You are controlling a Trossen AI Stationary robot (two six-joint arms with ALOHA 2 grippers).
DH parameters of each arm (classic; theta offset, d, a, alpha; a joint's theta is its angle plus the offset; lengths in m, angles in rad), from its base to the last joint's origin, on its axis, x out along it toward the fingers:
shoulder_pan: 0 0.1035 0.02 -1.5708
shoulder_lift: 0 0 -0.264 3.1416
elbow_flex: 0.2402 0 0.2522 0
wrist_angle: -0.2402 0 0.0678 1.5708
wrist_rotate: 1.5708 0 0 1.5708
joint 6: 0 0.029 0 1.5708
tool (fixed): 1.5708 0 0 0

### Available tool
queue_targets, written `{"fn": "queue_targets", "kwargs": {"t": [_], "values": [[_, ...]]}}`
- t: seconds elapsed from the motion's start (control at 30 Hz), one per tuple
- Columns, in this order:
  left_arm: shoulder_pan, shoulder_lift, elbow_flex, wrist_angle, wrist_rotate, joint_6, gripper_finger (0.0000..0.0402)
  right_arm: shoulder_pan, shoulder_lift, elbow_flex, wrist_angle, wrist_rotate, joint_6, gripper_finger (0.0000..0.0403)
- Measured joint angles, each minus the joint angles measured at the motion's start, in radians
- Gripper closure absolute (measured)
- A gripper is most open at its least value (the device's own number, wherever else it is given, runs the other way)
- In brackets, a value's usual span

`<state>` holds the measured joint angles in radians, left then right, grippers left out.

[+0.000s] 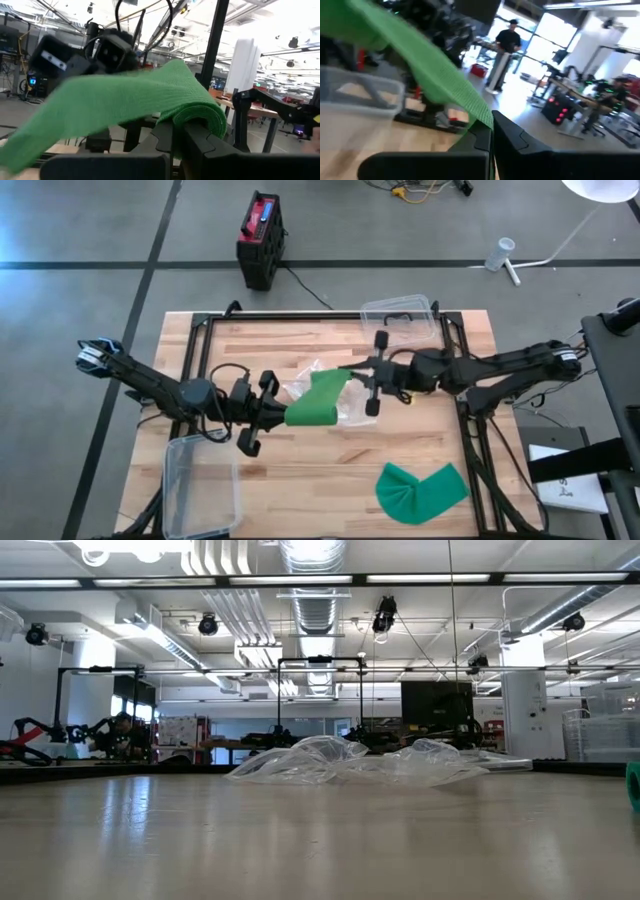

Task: Roll bandage
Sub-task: Roll the green bandage

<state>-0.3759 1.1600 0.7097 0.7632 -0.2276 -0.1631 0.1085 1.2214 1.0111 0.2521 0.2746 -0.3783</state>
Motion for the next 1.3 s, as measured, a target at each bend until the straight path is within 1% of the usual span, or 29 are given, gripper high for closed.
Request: {"fn": "queue_targets", "kwargs": {"t": [0.17, 0.33, 0.4, 0.57, 0.9, 1.1, 1.3], "values": [[0.000, 0.023, -0.001, 0.013, 0.004, 0.001, 0.0397, -0.007, -0.005, 0.000, -0.044, 0.029, 0.000, 0.0402], [-0.004, 0.036, -0.001, 0.021, 0.007, -0.007, 0.0397, -0.018, -0.002, -0.005, -0.064, 0.093, 0.005, 0.0403], [-0.009, 0.038, -0.001, 0.034, 0.011, -0.004, 0.0397, -0.021, -0.001, -0.011, -0.067, 0.093, 0.019, 0.0403], [-0.009, 0.051, -0.001, 0.068, 0.096, -0.011, 0.0397, -0.046, 0.017, -0.023, -0.062, 0.091, 0.038, 0.0403], [-0.008, 0.150, 0.011, 0.120, 0.109, -0.037, 0.0397, -0.101, 0.058, -0.024, -0.009, 0.079, 0.047, 0.0403], [-0.008, 0.191, 0.040, 0.119, 0.185, -0.036, 0.0397, -0.139, 0.056, -0.027, -0.003, 0.080, 0.026, 0.0403], [-0.006, 0.226, 0.044, 0.122, 0.189, -0.051, 0.0397, -0.186, 0.028, -0.026, 0.103, 0.077, -0.024, 0.0403]]}}
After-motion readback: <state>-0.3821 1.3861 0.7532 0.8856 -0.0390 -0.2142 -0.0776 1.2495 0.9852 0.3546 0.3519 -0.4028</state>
